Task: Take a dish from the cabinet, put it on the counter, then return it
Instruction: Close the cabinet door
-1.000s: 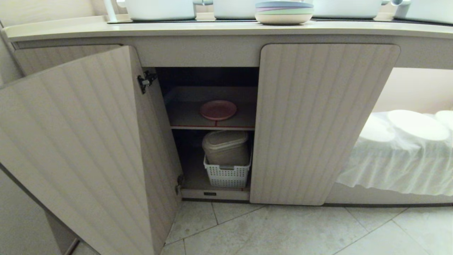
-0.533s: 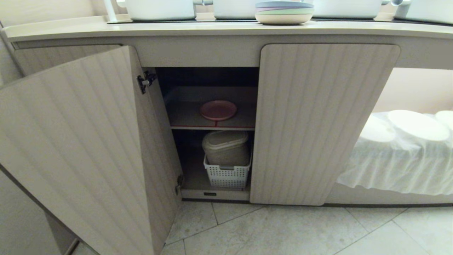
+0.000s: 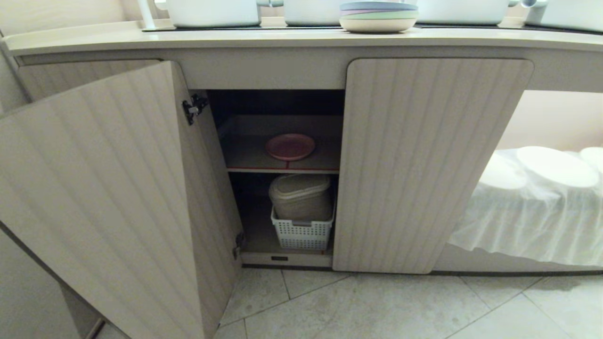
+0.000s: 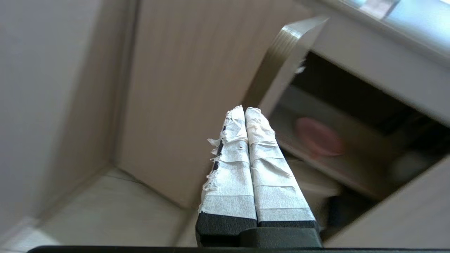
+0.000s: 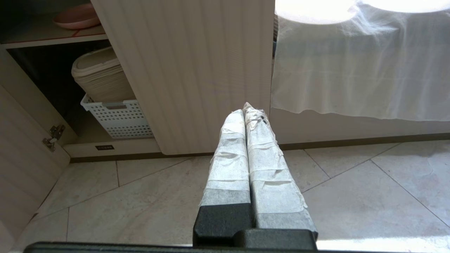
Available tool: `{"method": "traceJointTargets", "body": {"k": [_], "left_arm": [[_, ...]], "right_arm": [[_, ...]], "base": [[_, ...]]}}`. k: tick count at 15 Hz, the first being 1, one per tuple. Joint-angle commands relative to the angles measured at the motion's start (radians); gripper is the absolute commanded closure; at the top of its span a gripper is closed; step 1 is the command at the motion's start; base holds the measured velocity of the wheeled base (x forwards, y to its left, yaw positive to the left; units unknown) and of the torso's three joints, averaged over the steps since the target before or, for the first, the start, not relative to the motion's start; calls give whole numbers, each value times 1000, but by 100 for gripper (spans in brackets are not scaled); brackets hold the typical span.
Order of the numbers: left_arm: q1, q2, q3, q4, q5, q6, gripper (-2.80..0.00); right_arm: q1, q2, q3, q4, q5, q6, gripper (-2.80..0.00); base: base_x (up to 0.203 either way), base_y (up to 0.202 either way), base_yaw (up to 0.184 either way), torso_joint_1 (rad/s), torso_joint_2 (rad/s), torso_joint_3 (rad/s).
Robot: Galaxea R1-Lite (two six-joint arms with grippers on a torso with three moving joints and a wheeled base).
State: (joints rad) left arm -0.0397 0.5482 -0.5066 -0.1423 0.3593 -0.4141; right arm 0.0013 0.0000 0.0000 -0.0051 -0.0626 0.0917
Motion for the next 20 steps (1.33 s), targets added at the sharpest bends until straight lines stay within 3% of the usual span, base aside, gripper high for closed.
{"method": "traceJointTargets", "body": {"k": [1,17,20], "left_arm": [[-12,9,-20,55,-31,-84,0],[-31,52,13,112,-94,-102,0],[-29,43,35,113,-90,-178,0]], "right_arm": [[0,0,0,1,0,0,0],[0,0,0,-1,0,0,0],[0,0,0,-1,0,0,0]], "base": [[0,0,0,0,0,0],[0,0,0,0,0,0],[0,0,0,0,0,0]]}}
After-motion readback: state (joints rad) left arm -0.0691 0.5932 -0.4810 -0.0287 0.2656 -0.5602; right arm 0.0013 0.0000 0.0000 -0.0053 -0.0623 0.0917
